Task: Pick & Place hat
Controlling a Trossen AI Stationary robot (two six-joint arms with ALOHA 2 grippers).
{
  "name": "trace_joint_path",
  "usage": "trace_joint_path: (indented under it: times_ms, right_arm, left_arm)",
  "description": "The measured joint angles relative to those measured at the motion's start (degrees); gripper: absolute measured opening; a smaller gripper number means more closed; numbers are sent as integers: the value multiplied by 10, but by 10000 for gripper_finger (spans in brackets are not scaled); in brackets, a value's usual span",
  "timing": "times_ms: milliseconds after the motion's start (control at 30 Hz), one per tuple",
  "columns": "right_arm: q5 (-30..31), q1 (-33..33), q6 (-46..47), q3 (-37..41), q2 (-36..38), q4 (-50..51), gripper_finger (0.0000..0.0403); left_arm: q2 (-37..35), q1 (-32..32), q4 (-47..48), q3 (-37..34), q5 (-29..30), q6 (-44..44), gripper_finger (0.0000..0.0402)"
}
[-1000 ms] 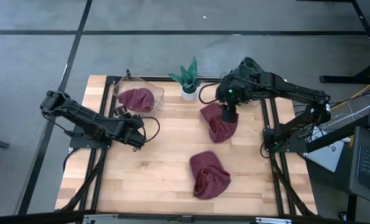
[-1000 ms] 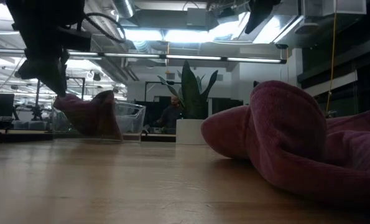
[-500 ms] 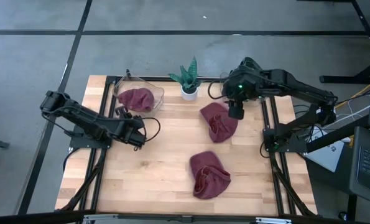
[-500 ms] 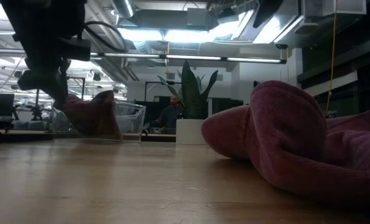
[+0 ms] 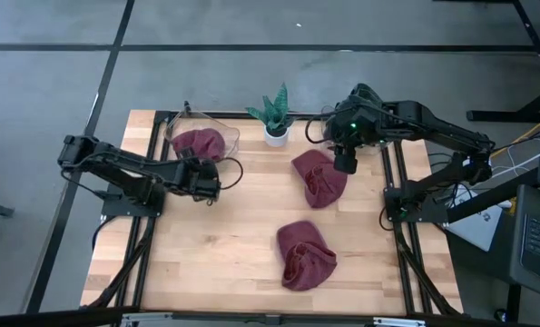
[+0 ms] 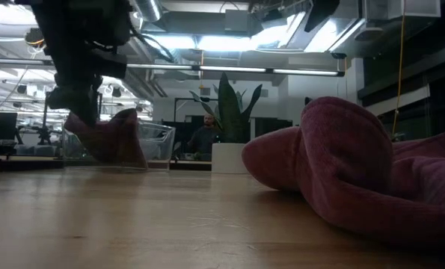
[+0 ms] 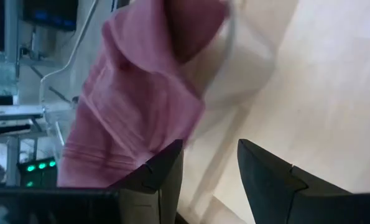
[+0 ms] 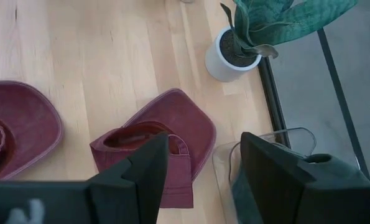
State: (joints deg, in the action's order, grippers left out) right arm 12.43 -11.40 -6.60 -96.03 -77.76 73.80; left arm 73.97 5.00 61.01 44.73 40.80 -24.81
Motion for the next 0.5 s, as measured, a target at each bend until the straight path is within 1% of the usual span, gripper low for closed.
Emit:
trace_joint_path:
  times_ms: [167,333,500]
  right_arm:
    - [0,0,-3,0,0,0,200]
    - [0,0,-5,0,0,0,200]
    - [0,0,-8,0,0,0,200]
  left_arm:
    - [3,-36,-3,0,-10,23,148]
    - [13,-57,-24,0,19,76,148]
    - [25,-84,-32,0,17,111,148]
